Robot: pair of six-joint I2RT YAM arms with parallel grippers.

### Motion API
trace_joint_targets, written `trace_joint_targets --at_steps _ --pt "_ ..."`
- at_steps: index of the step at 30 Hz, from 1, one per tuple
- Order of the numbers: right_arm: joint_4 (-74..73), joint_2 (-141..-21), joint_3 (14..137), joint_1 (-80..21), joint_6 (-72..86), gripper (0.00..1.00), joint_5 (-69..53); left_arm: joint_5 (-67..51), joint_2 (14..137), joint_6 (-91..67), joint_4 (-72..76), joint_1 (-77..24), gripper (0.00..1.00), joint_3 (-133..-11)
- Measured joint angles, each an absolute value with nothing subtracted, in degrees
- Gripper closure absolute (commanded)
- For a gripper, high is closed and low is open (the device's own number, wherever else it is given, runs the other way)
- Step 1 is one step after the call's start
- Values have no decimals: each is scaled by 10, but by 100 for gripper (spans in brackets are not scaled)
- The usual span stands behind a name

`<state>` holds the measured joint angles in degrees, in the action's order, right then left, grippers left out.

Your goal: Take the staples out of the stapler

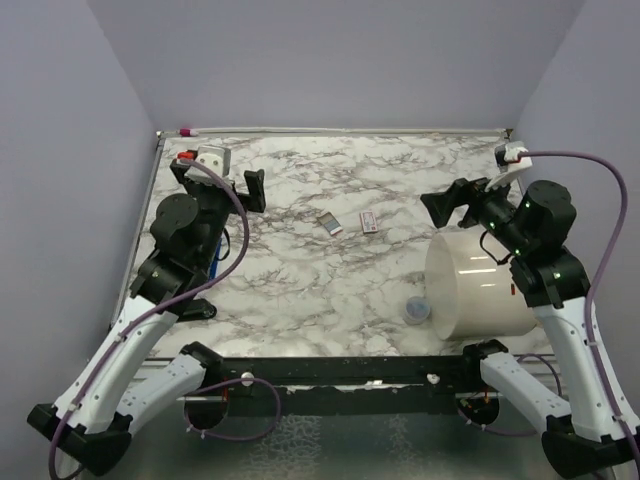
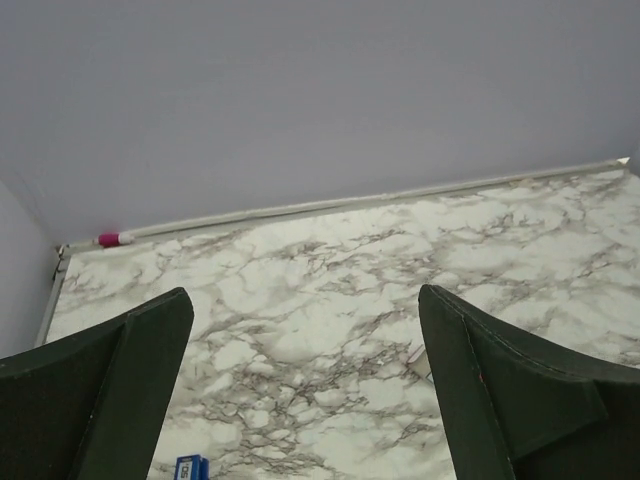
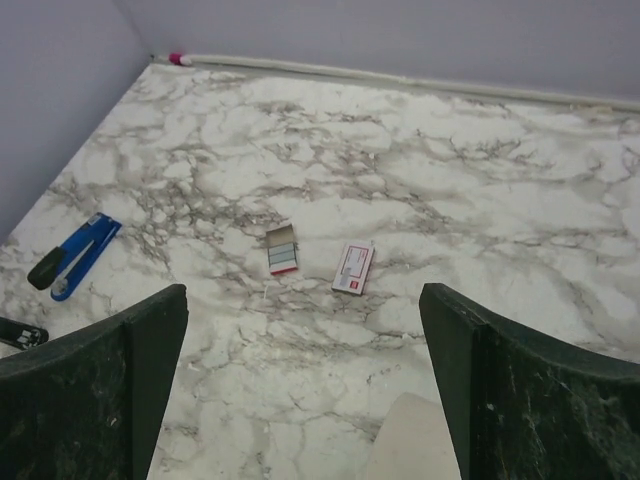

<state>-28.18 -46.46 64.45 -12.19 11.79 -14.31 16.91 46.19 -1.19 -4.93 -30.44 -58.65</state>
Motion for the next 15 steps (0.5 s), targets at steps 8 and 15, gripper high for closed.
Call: trace_joint_targets --at_steps 8,15 --pt "-232 -515 554 -122 131 1 -155 133 561 -60 -117 -241 1 -595" --pt "-177 -567 496 -123 136 1 -206 83 617 -115 -213 -147 1 -593"
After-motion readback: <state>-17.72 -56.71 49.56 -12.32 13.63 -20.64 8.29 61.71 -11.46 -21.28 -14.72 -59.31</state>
